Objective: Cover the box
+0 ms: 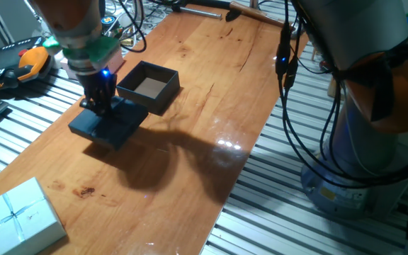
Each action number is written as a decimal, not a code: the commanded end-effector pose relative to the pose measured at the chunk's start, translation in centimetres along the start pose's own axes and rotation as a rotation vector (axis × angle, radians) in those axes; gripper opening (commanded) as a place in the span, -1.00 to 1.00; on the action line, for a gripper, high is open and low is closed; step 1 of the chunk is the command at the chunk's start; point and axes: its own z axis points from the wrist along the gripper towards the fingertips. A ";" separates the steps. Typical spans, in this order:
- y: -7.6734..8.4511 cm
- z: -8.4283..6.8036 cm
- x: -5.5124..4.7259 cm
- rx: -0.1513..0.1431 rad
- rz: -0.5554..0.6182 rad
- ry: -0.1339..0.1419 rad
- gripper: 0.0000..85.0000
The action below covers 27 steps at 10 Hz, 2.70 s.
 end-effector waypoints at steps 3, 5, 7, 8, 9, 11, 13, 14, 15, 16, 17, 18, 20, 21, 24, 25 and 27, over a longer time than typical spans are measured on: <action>-1.9 0.1 0.4 0.003 0.002 -0.003 -1.00; -3.1 0.4 0.6 -0.009 0.014 -0.007 -1.00; -3.5 0.4 0.8 -0.006 0.020 -0.005 -1.00; -3.6 0.5 0.8 -0.008 0.021 0.000 -1.00; -3.6 0.5 0.8 -0.009 0.031 -0.001 -1.00; -3.6 0.5 0.8 -0.008 0.069 0.015 -1.00; -3.6 0.5 0.8 -0.044 0.099 0.036 -1.00; -3.6 0.5 0.8 -0.060 0.092 0.040 -1.00; -3.6 0.5 0.8 -0.054 0.075 0.036 -1.00; -3.6 0.5 0.8 -0.049 0.038 0.025 -1.00; -3.6 0.5 0.8 -0.024 -0.006 0.009 -1.00; -3.6 0.5 0.8 -0.013 -0.015 0.005 -1.00; -3.6 0.5 0.8 -0.014 -0.003 0.005 -1.00; -3.9 0.1 0.8 -0.016 -0.001 0.005 -1.00; -5.8 -1.1 0.8 -0.005 -0.017 0.007 -1.00; -6.6 -1.3 0.7 -0.004 -0.019 0.009 -1.00; -7.9 -1.2 0.6 0.004 -0.019 0.011 -1.00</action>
